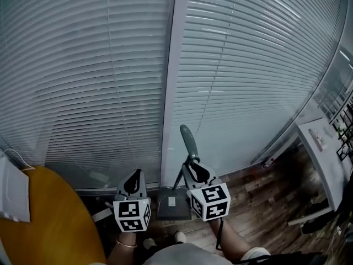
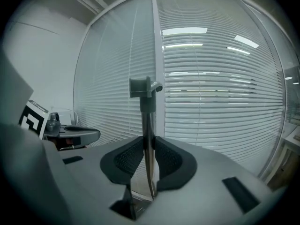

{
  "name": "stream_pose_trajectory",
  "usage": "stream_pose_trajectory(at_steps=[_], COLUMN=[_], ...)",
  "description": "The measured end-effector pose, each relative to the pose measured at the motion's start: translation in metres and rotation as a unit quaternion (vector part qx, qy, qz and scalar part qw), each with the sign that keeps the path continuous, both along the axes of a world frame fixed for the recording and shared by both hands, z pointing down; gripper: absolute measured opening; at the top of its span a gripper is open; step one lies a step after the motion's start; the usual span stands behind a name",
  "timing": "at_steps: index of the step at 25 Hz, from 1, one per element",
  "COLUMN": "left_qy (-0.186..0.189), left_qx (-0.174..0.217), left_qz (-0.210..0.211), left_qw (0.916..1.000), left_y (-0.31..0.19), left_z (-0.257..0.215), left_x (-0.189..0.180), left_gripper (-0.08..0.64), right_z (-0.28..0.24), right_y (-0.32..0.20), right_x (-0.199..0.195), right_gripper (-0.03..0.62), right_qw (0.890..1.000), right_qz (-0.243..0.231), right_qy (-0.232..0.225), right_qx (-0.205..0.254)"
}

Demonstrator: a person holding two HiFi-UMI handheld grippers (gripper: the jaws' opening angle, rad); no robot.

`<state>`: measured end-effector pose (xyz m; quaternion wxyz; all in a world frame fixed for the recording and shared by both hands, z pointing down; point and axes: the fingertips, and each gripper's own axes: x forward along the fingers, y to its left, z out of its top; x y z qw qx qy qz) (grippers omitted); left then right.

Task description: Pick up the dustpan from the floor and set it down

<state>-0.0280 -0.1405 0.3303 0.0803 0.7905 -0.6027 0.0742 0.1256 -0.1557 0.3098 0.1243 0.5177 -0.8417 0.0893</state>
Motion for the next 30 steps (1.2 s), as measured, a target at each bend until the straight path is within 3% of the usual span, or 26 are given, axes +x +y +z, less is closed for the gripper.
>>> stream_pose_trajectory(at_steps=[11,30], left_qy=[-0.020,-0.020], left_qx=[-0.029,-0.110], left_qz=[-0.008,-0.045], left_qw=[0.9993,0.9927], left_y=[-0.008,0.005], left_z=[0.041,0.199], left_x=[-0.005,-0.036], left_gripper=[0.017,0.017], right_z=[0.054,0.213], right_y=[-0.019,-0.022], right_x=[-0.002,-0.030], right_gripper=[0.094,0.094], right_qw=[0.999,0.994], right_qz=[-0.016,-0.050], right_qy=[-0.007,0.008], right_qx=[-0.032,-0.098])
